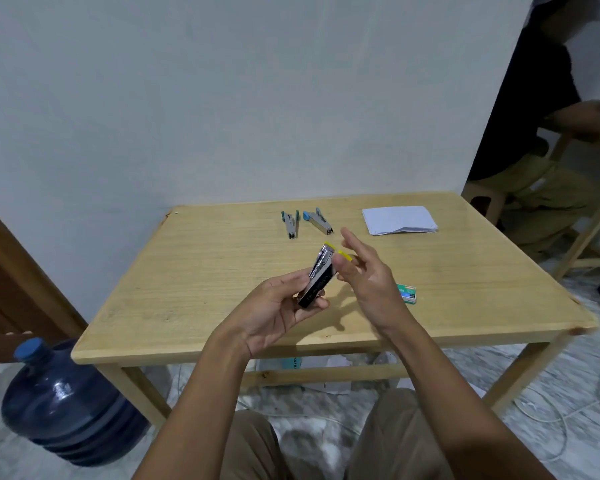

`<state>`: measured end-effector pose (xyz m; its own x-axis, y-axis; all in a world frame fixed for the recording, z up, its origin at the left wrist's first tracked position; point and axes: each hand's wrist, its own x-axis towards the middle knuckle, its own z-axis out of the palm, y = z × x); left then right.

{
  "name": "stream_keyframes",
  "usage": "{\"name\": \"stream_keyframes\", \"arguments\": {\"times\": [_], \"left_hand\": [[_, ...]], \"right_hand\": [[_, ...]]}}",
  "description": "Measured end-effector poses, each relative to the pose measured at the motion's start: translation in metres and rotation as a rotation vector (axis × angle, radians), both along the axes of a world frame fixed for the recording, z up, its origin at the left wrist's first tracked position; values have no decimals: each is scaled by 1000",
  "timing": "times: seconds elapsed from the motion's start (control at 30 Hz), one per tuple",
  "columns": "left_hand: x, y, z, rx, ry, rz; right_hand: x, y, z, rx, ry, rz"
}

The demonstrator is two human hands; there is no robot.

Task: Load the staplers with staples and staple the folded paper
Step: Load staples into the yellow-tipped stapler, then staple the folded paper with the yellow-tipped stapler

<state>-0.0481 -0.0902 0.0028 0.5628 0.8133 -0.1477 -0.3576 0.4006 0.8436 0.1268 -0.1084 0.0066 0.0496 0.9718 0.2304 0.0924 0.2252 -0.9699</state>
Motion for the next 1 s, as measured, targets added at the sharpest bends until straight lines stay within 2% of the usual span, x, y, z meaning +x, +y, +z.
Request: {"name": "stream_keyframes", "arguments": {"times": [0.07,0.13,0.23,0.33,0.57,0.83,1.0], "left_hand": [[2,-1,0,2,-7,-24],[4,-1,1,-11,-20,-39],[5,0,1,-39,-37,-24],[5,-1,2,-62,-23,-13],[4,-1,-2,28,115,-15],[7,-2,-3,16,141,11],[18,3,-3,-10,213,35]], "right_hand": [[-2,2,-1,-148,197,112],[-5,0,1,-214,386,192],[-9,-2,7,-237,513,200],[-10,-1,7,-264,538,172],[-15,0,3,-300,585,148],[-16,2,-3,-314,604,100],[-6,3,-1,-293,707,68]]}}
